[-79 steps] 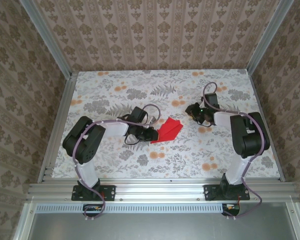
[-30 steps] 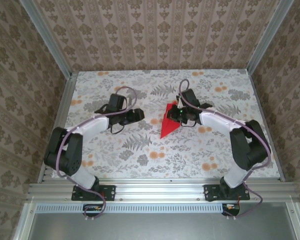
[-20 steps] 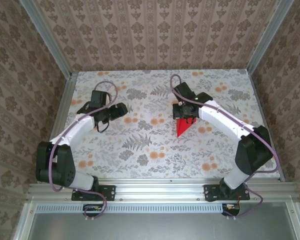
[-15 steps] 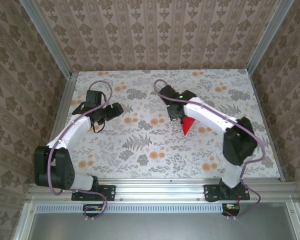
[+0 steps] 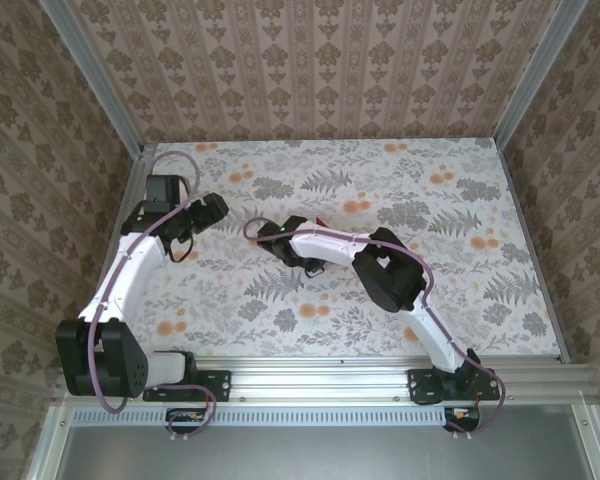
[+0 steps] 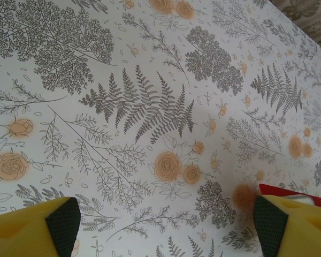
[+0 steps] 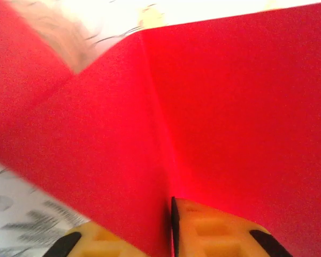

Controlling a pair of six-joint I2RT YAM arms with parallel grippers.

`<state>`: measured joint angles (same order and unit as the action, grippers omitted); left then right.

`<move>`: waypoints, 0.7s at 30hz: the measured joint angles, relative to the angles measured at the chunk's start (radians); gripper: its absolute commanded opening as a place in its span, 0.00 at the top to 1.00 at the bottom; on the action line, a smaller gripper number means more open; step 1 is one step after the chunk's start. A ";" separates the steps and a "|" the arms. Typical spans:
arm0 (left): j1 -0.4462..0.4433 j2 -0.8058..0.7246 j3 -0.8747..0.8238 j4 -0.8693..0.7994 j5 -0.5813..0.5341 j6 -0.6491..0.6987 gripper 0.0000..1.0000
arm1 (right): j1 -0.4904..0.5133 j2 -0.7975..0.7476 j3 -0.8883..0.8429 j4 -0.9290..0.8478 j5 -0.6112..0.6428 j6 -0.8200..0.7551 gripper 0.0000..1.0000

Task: Fold a paper plane with a square sheet of paper (pick it up from the middle)
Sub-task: Turn over the paper at the center of the table.

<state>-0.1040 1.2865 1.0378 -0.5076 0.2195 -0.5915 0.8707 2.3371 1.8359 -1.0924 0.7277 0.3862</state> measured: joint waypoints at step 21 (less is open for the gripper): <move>0.021 -0.002 -0.013 -0.018 0.051 -0.029 0.12 | 0.016 -0.551 -0.369 0.412 -0.677 0.036 0.51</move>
<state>-0.0834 1.2850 1.0252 -0.5259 0.2707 -0.6209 0.8867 1.7859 1.4673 -0.6807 0.0505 0.4221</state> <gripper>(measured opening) 0.883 0.488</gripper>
